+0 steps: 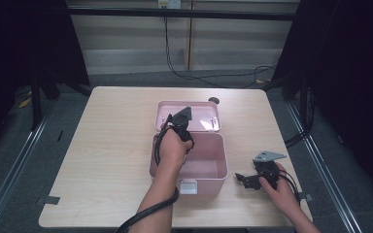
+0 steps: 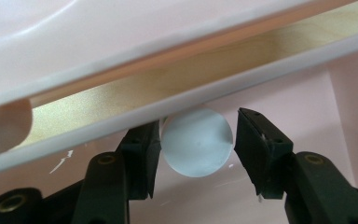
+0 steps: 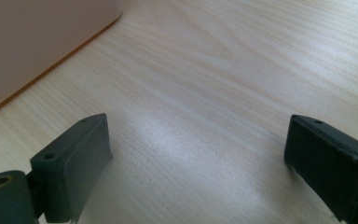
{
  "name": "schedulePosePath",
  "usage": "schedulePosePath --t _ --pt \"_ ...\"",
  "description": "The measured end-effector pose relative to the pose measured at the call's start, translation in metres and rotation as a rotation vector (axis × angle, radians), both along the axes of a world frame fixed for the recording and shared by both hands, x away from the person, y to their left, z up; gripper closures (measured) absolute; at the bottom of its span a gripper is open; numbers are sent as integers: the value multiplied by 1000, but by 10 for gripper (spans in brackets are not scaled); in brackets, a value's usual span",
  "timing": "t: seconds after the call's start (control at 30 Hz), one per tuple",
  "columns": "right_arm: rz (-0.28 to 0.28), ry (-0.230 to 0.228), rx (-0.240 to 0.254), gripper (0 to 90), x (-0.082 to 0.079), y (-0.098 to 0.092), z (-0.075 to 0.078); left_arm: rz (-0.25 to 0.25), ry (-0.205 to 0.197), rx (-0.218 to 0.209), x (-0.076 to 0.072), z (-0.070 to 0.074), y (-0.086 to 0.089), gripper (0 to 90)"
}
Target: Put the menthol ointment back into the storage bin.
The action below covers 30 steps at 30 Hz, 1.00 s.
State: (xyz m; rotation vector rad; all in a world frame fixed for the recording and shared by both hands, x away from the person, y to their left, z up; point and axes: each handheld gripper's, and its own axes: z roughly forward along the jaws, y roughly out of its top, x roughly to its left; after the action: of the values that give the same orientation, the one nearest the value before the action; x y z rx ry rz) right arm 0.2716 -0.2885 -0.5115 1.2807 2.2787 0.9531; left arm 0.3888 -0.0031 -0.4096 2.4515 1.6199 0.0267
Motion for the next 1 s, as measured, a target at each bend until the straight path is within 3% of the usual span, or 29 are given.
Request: schedulePosePath --t 0.37,1.0 --pt "0 -2 -1 66 0 0 0 -5 27 -21 -2 4 1 422" --pt "0 -2 -1 66 0 0 0 -94 60 -41 -11 19 12 249"
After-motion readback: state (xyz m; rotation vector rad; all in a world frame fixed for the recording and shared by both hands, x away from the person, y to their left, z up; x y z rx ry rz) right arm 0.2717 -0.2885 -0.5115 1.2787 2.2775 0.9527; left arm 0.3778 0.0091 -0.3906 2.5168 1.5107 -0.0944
